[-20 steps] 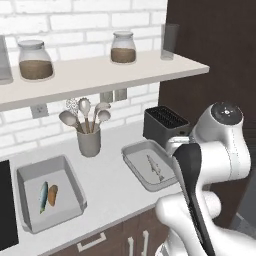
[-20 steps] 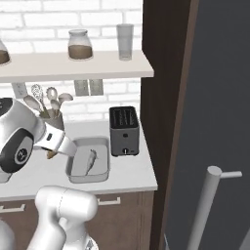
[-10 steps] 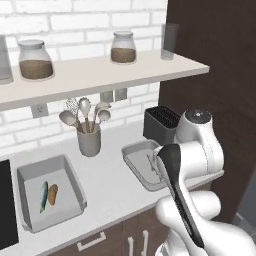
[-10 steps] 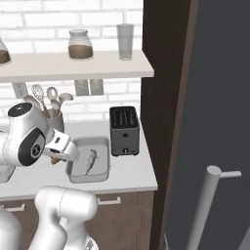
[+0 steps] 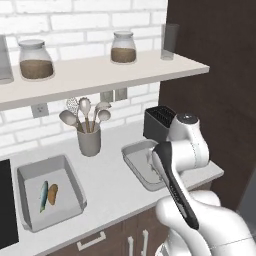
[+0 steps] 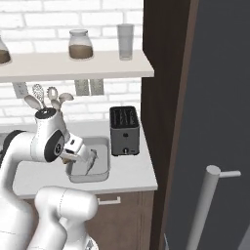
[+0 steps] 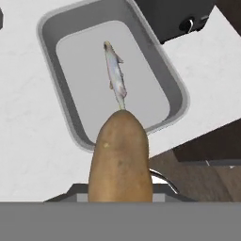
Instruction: Place one sweet potato and one fish in each tupperware on the nearby counter, to pack two identical lunches.
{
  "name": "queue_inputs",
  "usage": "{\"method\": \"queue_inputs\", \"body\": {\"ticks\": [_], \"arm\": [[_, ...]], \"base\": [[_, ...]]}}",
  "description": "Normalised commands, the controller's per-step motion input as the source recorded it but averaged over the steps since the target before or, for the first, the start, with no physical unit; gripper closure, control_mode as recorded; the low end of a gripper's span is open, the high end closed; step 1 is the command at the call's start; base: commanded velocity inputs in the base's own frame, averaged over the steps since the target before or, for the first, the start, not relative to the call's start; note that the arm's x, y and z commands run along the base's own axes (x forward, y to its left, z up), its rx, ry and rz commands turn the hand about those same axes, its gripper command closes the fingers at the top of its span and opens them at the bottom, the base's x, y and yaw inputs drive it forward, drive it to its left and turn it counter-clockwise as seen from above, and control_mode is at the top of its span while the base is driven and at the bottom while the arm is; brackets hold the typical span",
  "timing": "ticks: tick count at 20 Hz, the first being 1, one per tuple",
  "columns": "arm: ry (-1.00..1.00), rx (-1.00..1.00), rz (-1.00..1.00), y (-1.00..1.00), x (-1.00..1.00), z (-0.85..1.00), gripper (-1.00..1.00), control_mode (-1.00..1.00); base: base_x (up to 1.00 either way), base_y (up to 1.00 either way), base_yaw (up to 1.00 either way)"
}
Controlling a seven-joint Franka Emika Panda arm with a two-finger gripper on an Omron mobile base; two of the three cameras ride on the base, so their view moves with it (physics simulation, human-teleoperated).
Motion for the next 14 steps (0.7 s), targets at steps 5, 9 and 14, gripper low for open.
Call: {"method": "queue_inputs", "body": {"ticks": [5, 9, 14], "arm": [[0.06, 0.0, 0.01, 0.04, 0.41, -0.33, 1.0, -1.0], [0.0, 0.0, 0.0, 0.0, 0.26, -0.43, 1.0, -1.0], [0.0, 0.0, 0.0, 0.0, 0.36, -0.42, 1.0, -1.0]], "base": [[0.0, 0.0, 0.0], [0.0, 0.0, 0.0], [0.0, 0.0, 0.0]]}}
